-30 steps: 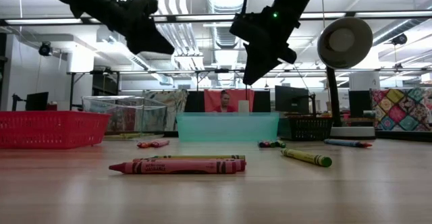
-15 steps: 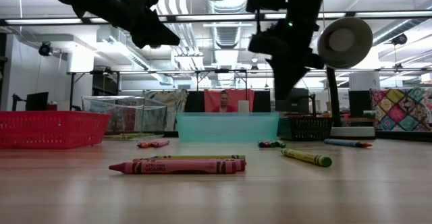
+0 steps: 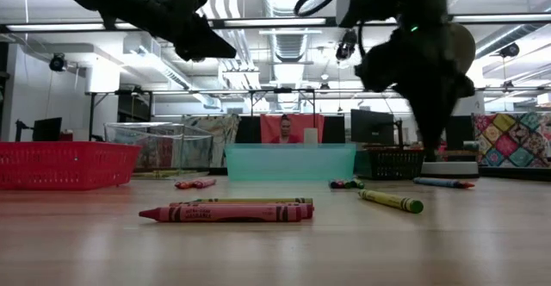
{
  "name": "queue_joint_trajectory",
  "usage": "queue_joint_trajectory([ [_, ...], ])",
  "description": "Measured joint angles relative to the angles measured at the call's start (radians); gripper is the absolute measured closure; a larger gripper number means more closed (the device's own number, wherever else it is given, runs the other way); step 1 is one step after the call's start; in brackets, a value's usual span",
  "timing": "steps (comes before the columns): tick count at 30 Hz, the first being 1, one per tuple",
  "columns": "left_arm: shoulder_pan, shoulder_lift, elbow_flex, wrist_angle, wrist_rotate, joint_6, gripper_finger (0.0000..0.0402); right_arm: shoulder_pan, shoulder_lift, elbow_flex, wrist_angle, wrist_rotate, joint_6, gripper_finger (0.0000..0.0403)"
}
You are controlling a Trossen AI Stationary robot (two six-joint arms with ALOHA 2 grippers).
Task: Sort crayons
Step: Put the blue crayon into the black bin
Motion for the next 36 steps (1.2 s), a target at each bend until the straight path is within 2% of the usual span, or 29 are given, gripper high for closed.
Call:
queue_joint_trajectory([
  [4,0.0,0.02,0.0,0.038,0.0,0.0,0.0347,0.082,0.0,-0.004,0.002,-0.167,0.08,0.0353],
  [9,0.0,0.048,0.0,0.072,0.0,0.014,0.0347,0.199,0.0,-0.004,0.002,-0.237,0.26,0.0353],
  [16,0.0,0.081,0.0,0.126,0.0,0.018,0.0347,0.362,0.0,-0.006,0.017,-0.244,0.482,0.0353],
  [21,0.0,0.089,0.0,0.129,0.0,0.016,0.0347,0.438,0.0,-0.018,0.021,-0.221,0.627,0.0353],
  [24,0.0,0.089,0.0,0.14,0.0,0.015,0.0347,0.463,0.0,-0.02,0.026,-0.214,0.655,0.0353],
  [30,0.0,0.088,0.0,0.157,0.0,0.011,0.0347,0.473,0.0,-0.025,0.051,-0.131,0.671,0.0353],
  [36,0.0,0.088,0.001,0.157,0.0,0.006,0.0347,0.473,0.003,-0.023,0.097,-0.145,0.607,0.0357],
])
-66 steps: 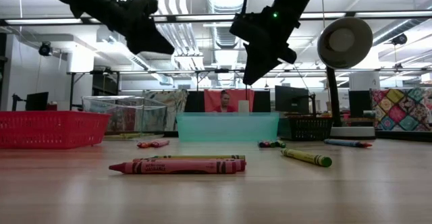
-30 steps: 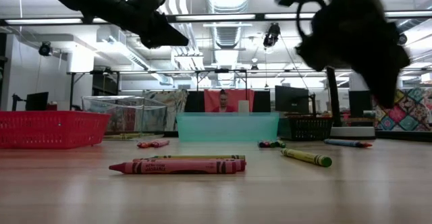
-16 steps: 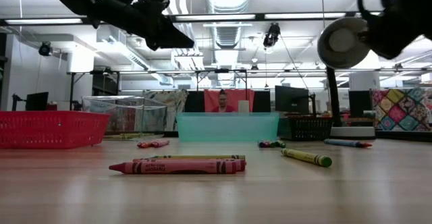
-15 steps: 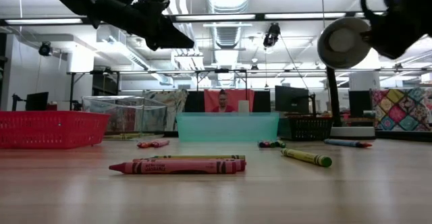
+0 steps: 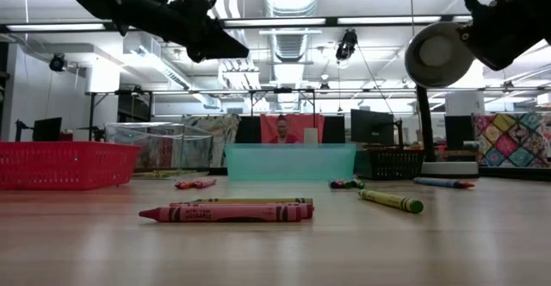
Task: Sort crayons
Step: Put the blue crayon into the black bin
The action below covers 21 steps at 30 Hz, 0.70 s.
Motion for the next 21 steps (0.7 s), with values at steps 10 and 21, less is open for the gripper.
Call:
queue_joint_trajectory([
  [10,0.0,0.0,0.004,-0.01,0.0,-0.007,0.0347,0.0,0.0,-0.006,0.006,0.016,0.075,0.0314],
  [21,0.0,-0.001,0.004,-0.009,0.0,-0.007,0.0347,0.002,0.073,-0.007,0.076,-0.029,0.085,0.0278],
])
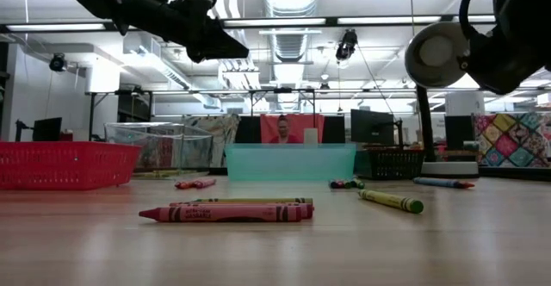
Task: Sort crayons
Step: Put the blue crayon into the black bin
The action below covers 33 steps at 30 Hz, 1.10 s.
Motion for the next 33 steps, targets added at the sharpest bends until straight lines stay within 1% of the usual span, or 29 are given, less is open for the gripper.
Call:
queue_joint_trajectory([
  [6,0.0,0.0,0.0,0.0,0.0,0.0,0.0347,0.0,0.006,0.0,-0.014,0.0,-0.003,0.0282],
  [13,0.0,0.0,-0.001,0.0,0.0,0.0,0.0347,0.0,0.006,0.0,-0.073,0.001,-0.005,0.028],
  [22,0.0,0.0,-0.001,0.001,0.0,0.0,0.0347,0.0,0.007,-0.016,-0.07,0.009,-0.034,0.028],
  [33,0.0,0.0,-0.001,0.001,0.0,0.0,0.0347,0.002,0.056,-0.017,-0.05,0.008,-0.113,0.028],
])
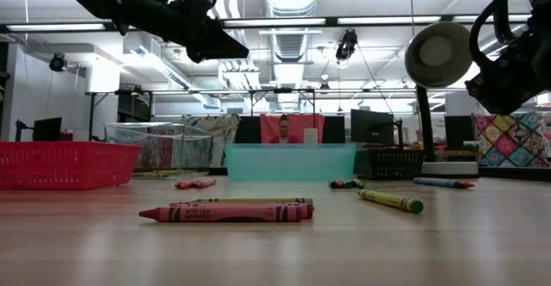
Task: Sort crayons
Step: Put the blue crayon into the black bin
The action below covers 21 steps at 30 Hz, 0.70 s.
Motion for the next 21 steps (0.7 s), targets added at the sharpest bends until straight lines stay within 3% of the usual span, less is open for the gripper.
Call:
queue_joint_trajectory([
  [21,0.0,0.0,0.002,0.0,0.0,0.0,0.0347,0.0,-0.003,-0.06,0.08,-0.001,-0.015,0.0325],
])
